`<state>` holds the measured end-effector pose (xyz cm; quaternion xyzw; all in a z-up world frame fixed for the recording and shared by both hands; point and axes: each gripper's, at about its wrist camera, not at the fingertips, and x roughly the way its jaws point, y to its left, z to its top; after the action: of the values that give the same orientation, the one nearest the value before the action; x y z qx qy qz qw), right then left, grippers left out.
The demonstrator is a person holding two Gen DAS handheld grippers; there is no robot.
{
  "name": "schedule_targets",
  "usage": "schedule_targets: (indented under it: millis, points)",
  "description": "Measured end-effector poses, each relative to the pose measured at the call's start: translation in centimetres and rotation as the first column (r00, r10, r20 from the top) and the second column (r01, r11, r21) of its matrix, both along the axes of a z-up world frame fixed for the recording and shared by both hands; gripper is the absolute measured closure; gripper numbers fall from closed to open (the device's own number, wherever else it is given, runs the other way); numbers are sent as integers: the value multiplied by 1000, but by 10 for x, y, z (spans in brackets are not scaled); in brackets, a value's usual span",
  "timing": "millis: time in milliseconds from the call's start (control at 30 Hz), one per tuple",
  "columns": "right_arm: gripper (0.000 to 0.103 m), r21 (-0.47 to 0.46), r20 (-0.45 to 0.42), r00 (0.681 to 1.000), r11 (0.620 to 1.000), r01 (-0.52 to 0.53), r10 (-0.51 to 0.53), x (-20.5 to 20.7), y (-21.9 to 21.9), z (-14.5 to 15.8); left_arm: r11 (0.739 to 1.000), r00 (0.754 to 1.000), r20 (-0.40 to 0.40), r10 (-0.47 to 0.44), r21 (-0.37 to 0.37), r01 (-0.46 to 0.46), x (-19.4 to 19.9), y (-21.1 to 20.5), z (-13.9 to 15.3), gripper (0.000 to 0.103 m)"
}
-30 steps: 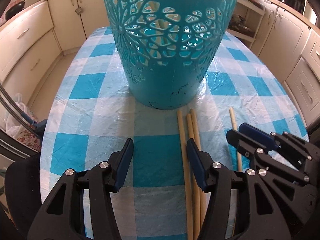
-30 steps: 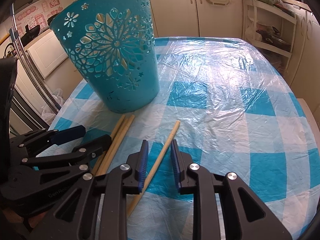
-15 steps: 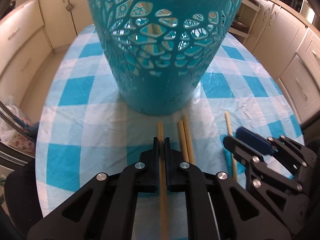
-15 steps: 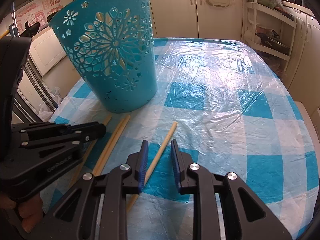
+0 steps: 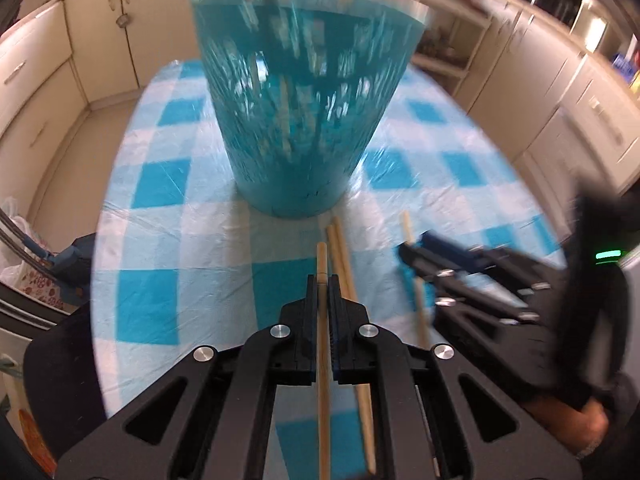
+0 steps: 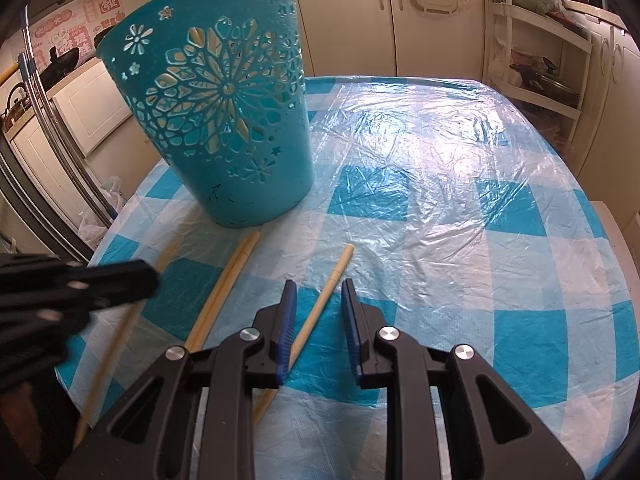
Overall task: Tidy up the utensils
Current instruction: 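Lift the chopstick with the left tool and drop it into the basket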
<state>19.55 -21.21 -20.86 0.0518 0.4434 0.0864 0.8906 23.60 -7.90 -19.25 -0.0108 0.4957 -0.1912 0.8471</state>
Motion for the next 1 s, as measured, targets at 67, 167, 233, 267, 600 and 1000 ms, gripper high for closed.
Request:
schedule_targets:
  millis: [67, 167, 233, 267, 600, 1000]
  points:
    - [79, 8, -1, 1000, 1000, 2, -2, 0, -1, 0, 997, 999, 53, 2, -75, 2, -7, 12, 35, 98]
    - [79, 14, -2, 1000, 1000, 5, -5, 1, -1, 0, 986, 985, 169, 22, -166, 6, -11, 26, 93, 98]
    - [79, 13, -1, 1000, 1000, 4, -4, 1, -1, 0, 980, 957, 285, 61, -198, -3, -7, 29, 134, 98]
    - [79, 14, -2, 1000, 1000, 4, -4, 1, -1, 0, 976, 933, 347, 90, -216, -14, -6, 32, 153, 98]
    - [77, 22, 9, 1000, 1000, -1, 1, -1, -2, -1, 931, 755, 566, 331, -324, -165, 45, 21, 206, 98]
    - [72, 25, 15, 1000, 1000, -8, 8, -2, 1, -1, 915, 705, 585, 402, -278, -291, 104, 3, 154, 98]
